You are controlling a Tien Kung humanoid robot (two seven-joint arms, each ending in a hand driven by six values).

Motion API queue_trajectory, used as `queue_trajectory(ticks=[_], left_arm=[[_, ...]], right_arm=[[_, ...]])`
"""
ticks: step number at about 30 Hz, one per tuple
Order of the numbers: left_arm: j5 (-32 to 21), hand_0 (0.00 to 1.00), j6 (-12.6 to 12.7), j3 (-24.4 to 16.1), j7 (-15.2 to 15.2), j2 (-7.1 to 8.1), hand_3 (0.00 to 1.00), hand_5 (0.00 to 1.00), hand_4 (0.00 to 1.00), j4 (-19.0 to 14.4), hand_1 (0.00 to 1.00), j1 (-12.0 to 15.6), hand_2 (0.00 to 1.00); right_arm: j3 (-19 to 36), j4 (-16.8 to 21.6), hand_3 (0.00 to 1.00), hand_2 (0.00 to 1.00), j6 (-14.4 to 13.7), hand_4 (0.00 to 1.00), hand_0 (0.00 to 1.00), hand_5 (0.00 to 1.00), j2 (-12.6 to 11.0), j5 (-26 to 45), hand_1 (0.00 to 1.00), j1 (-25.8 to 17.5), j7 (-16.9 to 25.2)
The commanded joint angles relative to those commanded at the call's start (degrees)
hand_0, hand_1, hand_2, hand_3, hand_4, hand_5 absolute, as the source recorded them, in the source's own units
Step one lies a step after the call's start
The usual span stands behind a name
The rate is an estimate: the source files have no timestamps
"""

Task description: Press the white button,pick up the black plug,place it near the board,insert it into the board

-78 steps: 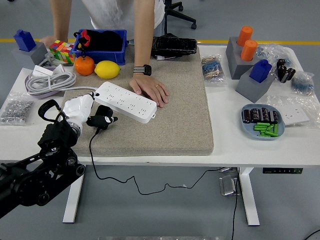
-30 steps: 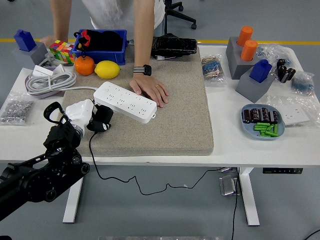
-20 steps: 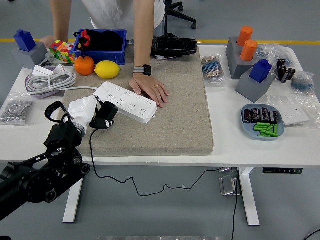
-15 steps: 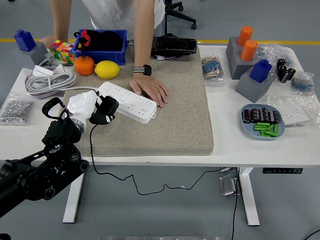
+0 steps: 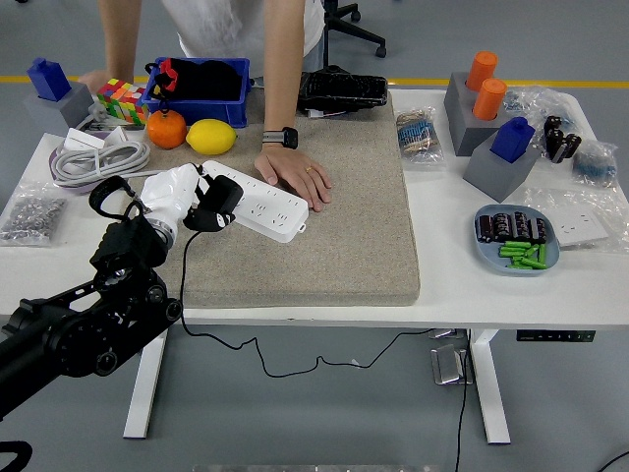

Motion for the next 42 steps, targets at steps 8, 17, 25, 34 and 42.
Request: queue_trajectory(ticks=[8,17,25,34,42], left_arm=[[-0.93,0.353,0.04,2.25,-0.37,-2.03,0.559,0.002,0.71,4.15,0.322,-2.88,0.368],[-1.05,0.35,0.18,3.36,-0.71,-3.11,0.56,0.002,0.715,7.95,0.322,-4.05,0.368],[-1.63,0.343,0.34,4.2,-1.07,-3.44,0.562,0.002,0.724,9.14,0.32,-4.54,0.369],[-1.32,0.341,0.61,4.91,-1.03,-3.76,0.563,0.002,0.728,10.68,0.321,-5.02,0.373],[-1.44,0.336,0.13,5.14,-0.67,-3.56,0.564,0.002,0.732,10.84,0.32,-4.93,0.372]], right_arm=[[-0.29,0.07,0.732,0.698,0.05,0.864,0.864,0.678,-0.11,0.23,0.742,0.19,0.02],[-0.74,-0.08,0.732,0.698,0.05,0.864,0.864,0.677,-0.32,0.24,0.742,0.22,0.03],[-1.45,0.0,0.73,0.696,0.09,0.864,0.865,0.672,-0.5,0.5,0.74,0.32,0.06],[-1.57,0.01,0.73,0.696,0.1,0.864,0.862,0.67,-0.48,0.64,0.74,0.33,0.1],[-1.3,-0.01,0.729,0.695,0.1,0.864,0.864,0.667,-0.4,0.55,0.74,0.09,0.11]])
